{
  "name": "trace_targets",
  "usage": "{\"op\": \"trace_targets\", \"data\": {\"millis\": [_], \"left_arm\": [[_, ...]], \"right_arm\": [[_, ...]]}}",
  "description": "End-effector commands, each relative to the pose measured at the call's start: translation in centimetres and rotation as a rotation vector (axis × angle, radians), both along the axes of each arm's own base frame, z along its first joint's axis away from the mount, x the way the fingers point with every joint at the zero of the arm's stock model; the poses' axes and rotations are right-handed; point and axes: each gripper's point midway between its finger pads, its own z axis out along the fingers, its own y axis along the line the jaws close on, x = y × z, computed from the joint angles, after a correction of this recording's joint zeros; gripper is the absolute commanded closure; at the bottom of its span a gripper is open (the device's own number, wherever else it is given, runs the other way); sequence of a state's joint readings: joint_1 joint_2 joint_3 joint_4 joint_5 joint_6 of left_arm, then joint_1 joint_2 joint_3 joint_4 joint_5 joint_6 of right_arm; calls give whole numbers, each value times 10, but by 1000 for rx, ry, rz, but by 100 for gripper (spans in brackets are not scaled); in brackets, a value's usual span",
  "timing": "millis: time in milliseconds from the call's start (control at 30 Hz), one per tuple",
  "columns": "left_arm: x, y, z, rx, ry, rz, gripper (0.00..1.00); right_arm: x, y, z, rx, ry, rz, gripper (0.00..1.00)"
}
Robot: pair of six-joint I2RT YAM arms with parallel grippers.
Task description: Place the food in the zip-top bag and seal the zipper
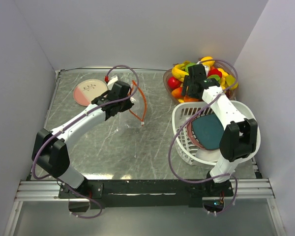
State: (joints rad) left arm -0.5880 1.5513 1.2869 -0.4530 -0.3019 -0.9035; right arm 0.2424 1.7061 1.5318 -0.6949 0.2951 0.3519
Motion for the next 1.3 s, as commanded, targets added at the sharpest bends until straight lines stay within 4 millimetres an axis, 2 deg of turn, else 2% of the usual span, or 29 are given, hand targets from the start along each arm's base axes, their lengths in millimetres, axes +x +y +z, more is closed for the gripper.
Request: {"op": "trace_targets", "data": {"millis": [0, 267, 433, 567, 600, 667, 700, 767, 833, 900, 1100, 1267], "left_arm": [[4, -6, 16, -24, -41, -14, 99], [3, -4, 14, -18, -34, -11, 99], [2, -4, 16, -20, -37, -11, 99], [2, -2, 17, -18, -38, -7, 99], [2, -3, 17, -18, -38, -9, 99], [2, -3, 18, -17, -41, -13, 99], [2, -4, 18, -18, -40, -16, 99], [2, -4, 17, -15, -39, -18, 99], [2, -4, 17, -15, -37, -19, 99], [2, -5, 17, -12, -36, -22, 99], [3, -7, 19, -13, -41, -42, 99], [4, -12, 20, -16, -43, -62, 99]], "right_arm": [[0, -1, 1, -39, 13, 13, 15], [-2, 3, -17, -74, 75, 38, 15], [0, 3, -18, -74, 71, 27, 19], [1, 2, -10, -67, 49, 18, 33], [1, 2, -8, -68, 44, 16, 41], [2, 1, 0, -67, 26, 7, 48], [2, 0, 1, -65, 25, 5, 55], [3, -2, 8, -69, 9, -6, 64], [4, -2, 14, -70, -7, -12, 66], [4, -3, 19, -70, -19, -17, 72], [2, -6, 37, -63, -65, -37, 74], [2, -8, 60, -45, -132, -59, 75]]}}
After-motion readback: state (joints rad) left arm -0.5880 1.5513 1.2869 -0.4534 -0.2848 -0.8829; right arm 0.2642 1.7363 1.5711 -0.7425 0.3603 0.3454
